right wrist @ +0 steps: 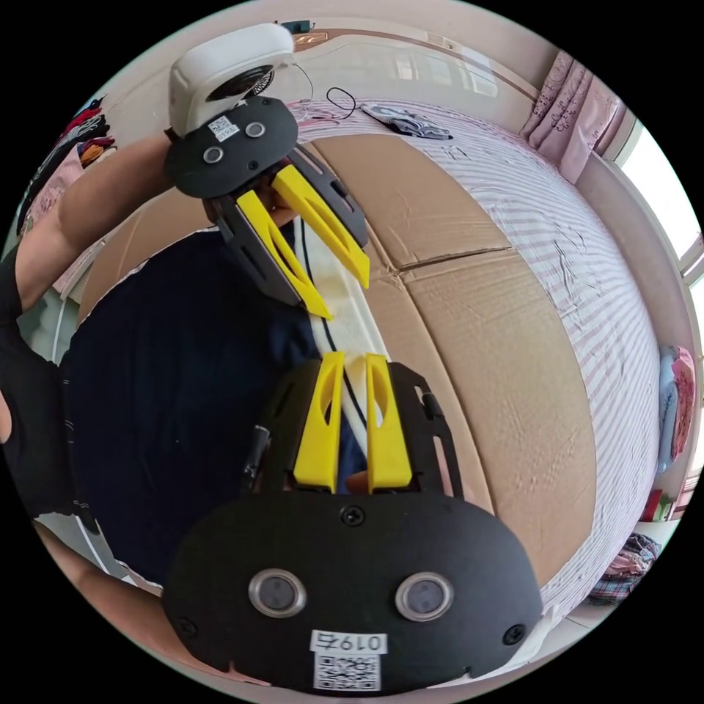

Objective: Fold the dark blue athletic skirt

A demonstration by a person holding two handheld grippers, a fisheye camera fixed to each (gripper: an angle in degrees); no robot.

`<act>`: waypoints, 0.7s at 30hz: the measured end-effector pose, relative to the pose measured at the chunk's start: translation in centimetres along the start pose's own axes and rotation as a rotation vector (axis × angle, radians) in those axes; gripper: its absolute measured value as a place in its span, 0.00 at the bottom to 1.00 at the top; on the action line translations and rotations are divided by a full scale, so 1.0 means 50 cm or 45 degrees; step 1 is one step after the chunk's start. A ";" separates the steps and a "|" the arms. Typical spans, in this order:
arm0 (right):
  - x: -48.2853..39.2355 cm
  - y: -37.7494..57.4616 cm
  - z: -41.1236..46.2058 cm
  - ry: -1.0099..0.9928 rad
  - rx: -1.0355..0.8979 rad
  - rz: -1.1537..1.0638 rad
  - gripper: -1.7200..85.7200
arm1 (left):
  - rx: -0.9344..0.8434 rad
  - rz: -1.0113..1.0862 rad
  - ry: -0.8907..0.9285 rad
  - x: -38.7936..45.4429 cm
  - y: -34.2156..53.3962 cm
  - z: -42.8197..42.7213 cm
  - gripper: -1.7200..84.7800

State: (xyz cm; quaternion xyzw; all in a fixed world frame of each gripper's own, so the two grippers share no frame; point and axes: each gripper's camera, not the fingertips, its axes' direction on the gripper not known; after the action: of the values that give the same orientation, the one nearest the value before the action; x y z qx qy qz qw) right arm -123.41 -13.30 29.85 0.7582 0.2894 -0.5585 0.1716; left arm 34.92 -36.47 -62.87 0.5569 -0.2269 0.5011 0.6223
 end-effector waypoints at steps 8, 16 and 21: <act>0.001 -0.017 0.038 -0.048 0.007 0.017 0.08 | -0.021 -0.046 0.185 -0.046 -0.018 0.024 0.10; -0.025 -0.026 0.062 -0.023 0.031 -0.020 0.09 | 0.006 0.084 0.099 -0.010 -0.029 0.013 0.05; -0.031 -0.026 0.071 -0.021 0.037 -0.021 0.10 | 0.000 0.172 -0.014 0.035 -0.035 0.003 0.04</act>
State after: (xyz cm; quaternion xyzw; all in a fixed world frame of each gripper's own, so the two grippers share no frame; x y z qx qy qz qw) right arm -127.24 -14.75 30.27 0.7536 0.2860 -0.5702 0.1584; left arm 37.20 -35.76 -62.18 0.5430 -0.2675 0.5389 0.5858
